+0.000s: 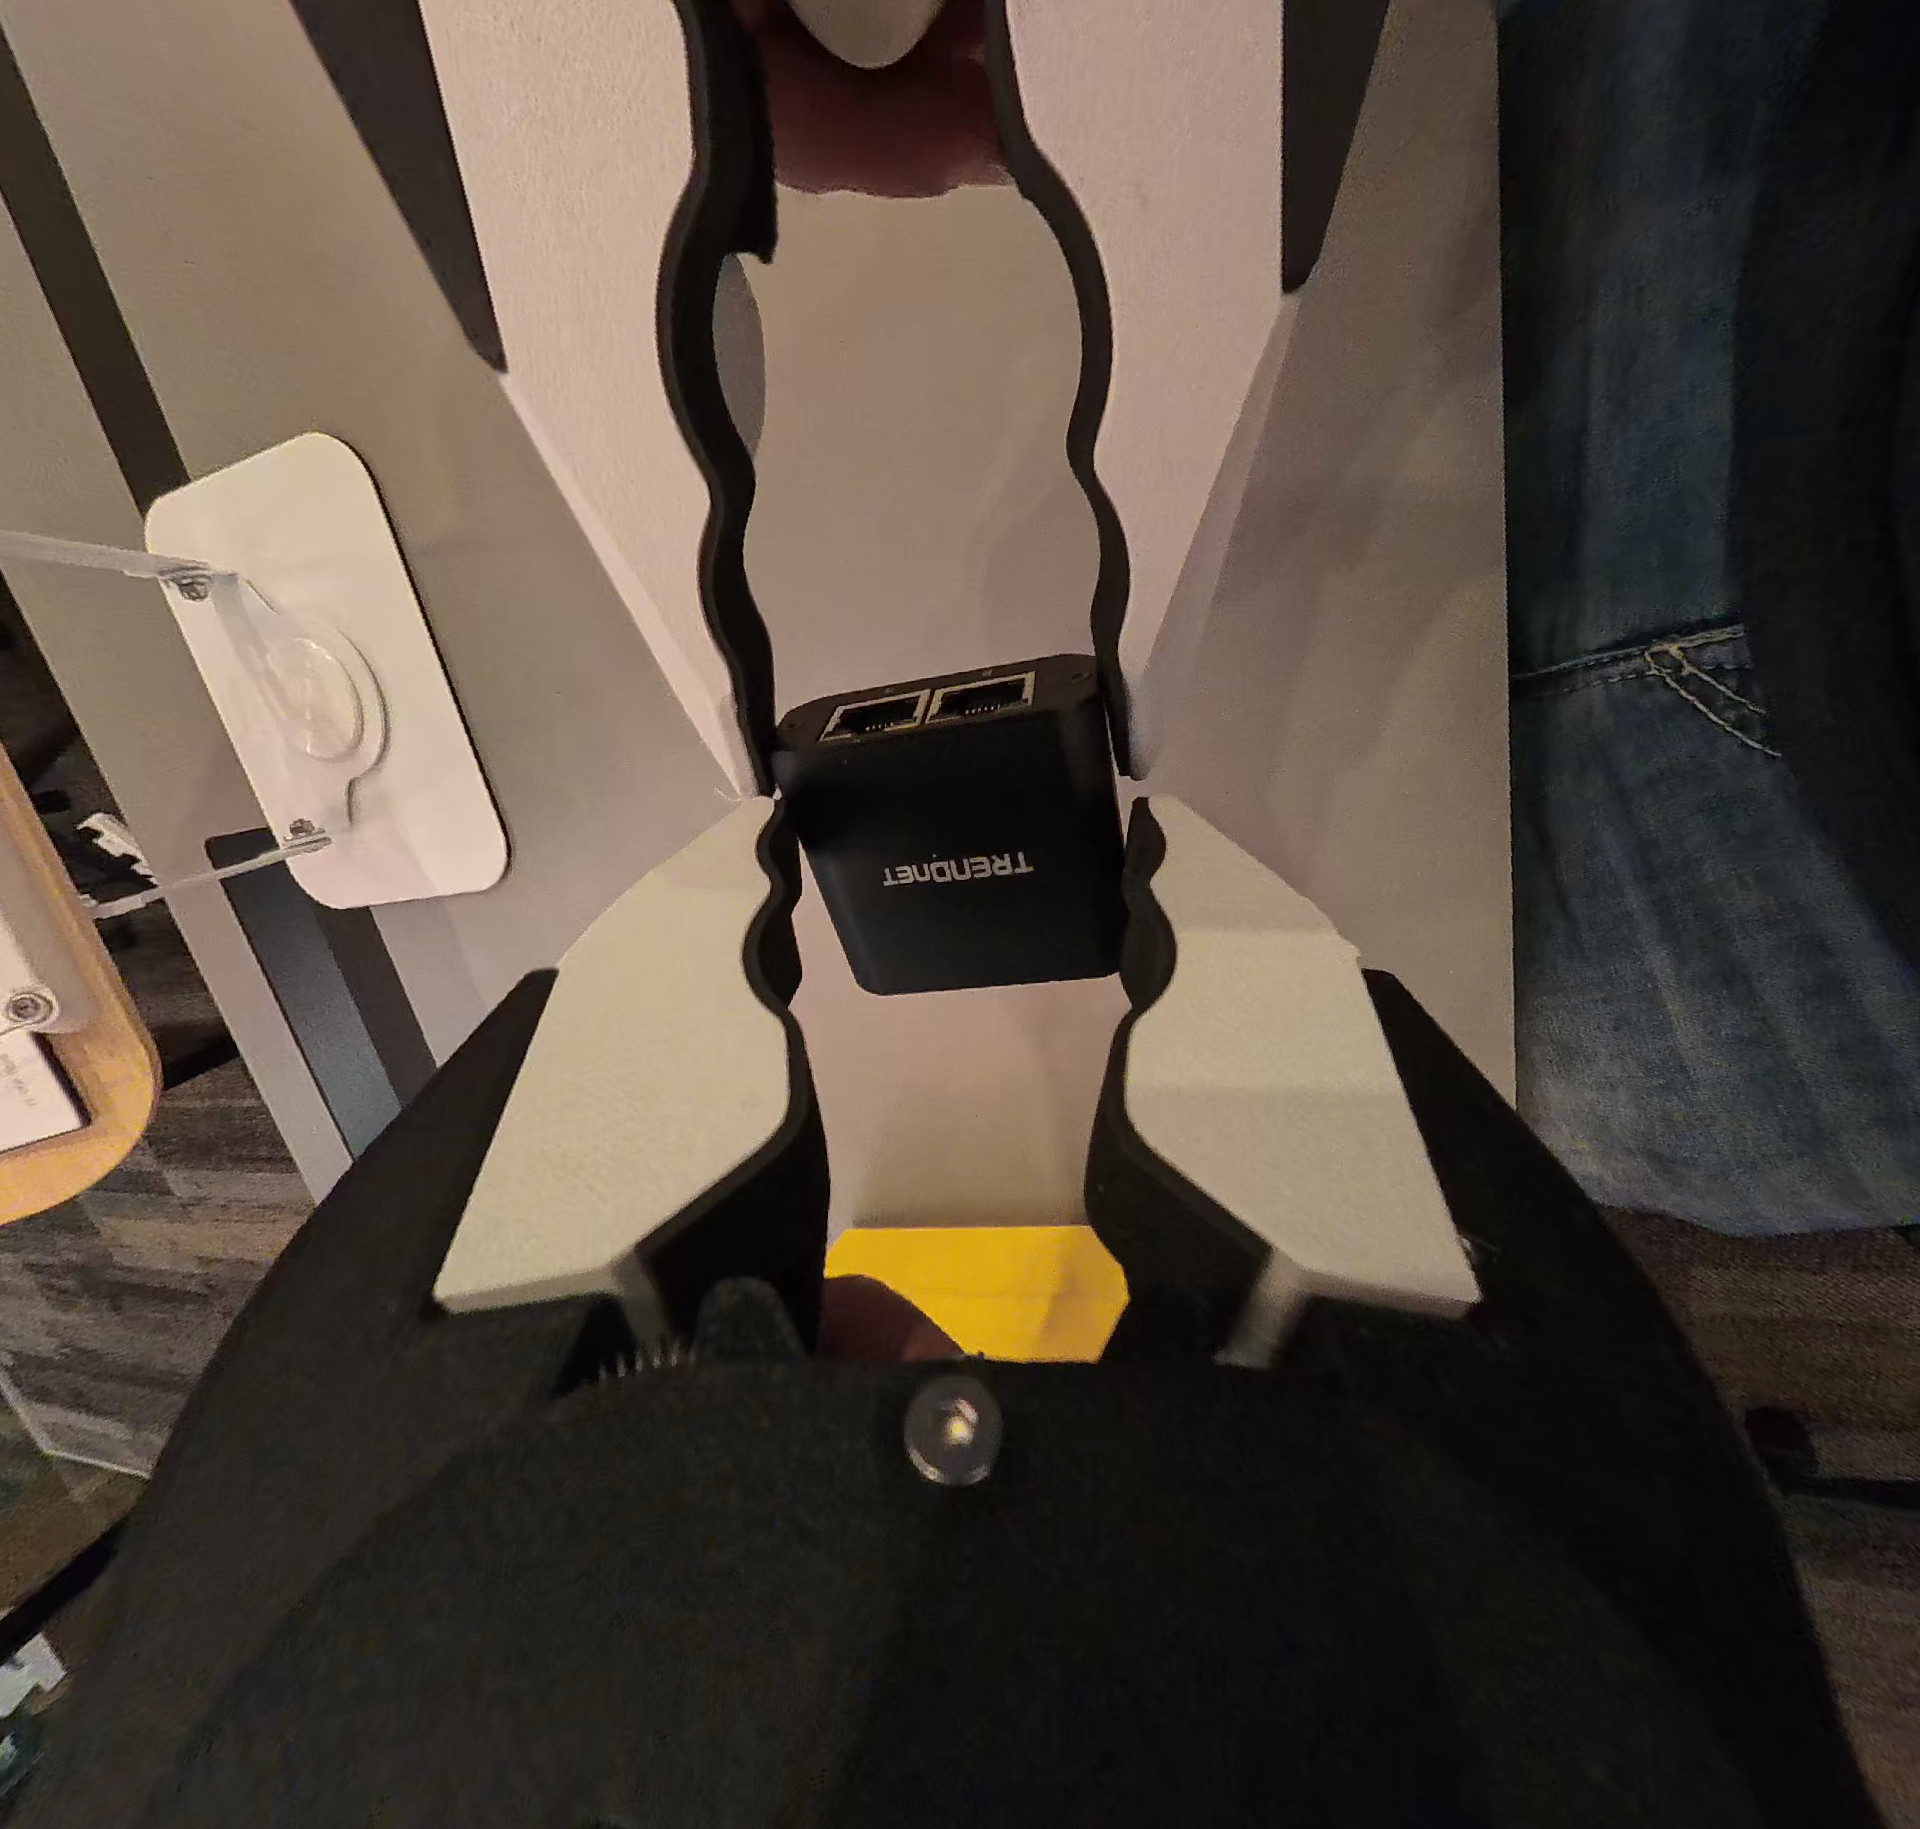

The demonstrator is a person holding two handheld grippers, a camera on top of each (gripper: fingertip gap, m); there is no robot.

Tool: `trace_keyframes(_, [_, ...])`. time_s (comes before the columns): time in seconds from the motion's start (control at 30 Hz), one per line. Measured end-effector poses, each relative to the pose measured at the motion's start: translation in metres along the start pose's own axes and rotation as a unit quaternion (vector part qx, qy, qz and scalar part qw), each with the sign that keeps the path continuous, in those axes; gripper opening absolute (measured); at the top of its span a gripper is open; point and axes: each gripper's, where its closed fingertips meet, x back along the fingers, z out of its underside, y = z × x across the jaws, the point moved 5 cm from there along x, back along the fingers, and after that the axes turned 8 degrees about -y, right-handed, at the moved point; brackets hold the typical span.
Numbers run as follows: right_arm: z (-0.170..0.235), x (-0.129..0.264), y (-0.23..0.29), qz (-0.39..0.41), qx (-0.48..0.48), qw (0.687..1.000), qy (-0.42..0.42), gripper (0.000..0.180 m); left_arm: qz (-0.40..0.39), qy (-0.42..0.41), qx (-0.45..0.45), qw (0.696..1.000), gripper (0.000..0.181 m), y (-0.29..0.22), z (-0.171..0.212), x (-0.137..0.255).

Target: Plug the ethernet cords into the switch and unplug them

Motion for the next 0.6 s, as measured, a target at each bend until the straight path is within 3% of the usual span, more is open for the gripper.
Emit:
trace_keyframes(0.37, [0.000, 0.013, -0.007, 0.025, -0.030, 0.998, -0.041, 0.054, -0.014, -0.050, 0.029, 0.998, 0.057, 0.008, -0.006, 0.002])
trace_keyframes(0.6, [-0.003, 0.027, -0.009, 0.034, -0.040, 0.996, -0.070, 0.054, -0.041, -0.143, 0.094, 0.984, 0.073, 0.007, 0.004, 0.000])
